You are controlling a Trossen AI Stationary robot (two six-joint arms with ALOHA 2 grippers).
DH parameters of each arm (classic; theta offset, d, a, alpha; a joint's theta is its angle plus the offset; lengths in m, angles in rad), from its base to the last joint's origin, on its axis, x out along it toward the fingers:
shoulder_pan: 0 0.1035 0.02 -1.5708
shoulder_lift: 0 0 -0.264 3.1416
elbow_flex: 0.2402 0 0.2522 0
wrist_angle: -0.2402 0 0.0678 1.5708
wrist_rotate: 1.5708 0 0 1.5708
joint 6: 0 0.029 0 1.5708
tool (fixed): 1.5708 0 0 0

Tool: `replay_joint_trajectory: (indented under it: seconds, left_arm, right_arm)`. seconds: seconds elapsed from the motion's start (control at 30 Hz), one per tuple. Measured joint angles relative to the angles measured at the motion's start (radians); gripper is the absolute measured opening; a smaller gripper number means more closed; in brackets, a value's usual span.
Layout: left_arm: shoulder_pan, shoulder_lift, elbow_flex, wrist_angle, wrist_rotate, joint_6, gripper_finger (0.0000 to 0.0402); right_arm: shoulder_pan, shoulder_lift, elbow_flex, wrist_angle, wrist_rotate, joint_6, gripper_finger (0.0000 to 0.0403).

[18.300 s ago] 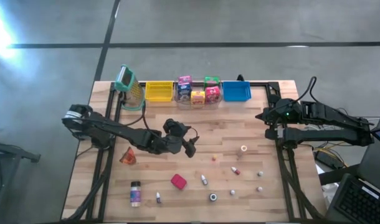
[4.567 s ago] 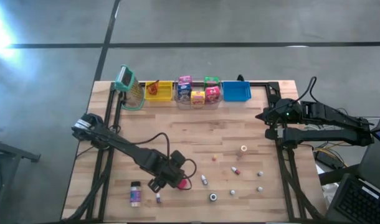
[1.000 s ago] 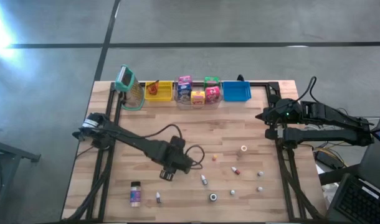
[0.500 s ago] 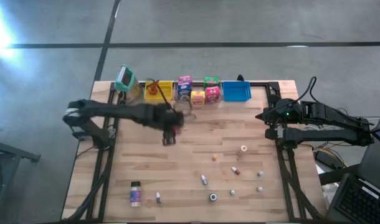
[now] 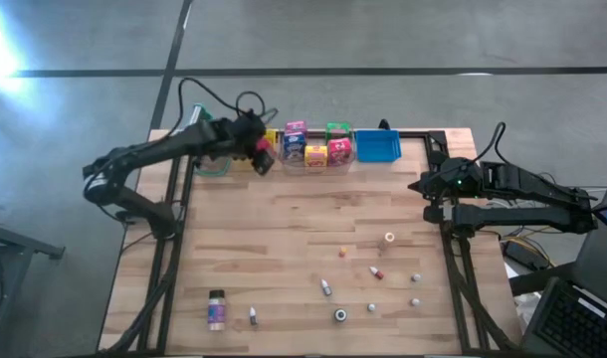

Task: Pick & Place Kitchen Items
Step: Put the red seasoning can into the yellow bin

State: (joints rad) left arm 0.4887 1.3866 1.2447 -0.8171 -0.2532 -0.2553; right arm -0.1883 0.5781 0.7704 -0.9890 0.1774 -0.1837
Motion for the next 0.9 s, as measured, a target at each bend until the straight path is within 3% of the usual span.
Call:
replay_joint_trajectory:
  seconds: [0.27,0.7,0.9]
  left_arm:
    - [0.129,0.044,0.004,0.076,0.035,-0.036,0.0234]
    - [0.181,0.202,0.085,0.057,0.032,-0.085,0.0234]
    - [0.211,0.260,0.104,0.021,-0.020,0.001,0.0234]
  right_arm:
    - [0.000,0.000,0.000,0.000,0.000,0.000,0.0008]
    - [0.000,0.000,0.000,0.000,0.000,0.000,0.0008]
    - [0.000,0.000,0.000,0.000,0.000,0.000,0.0008]
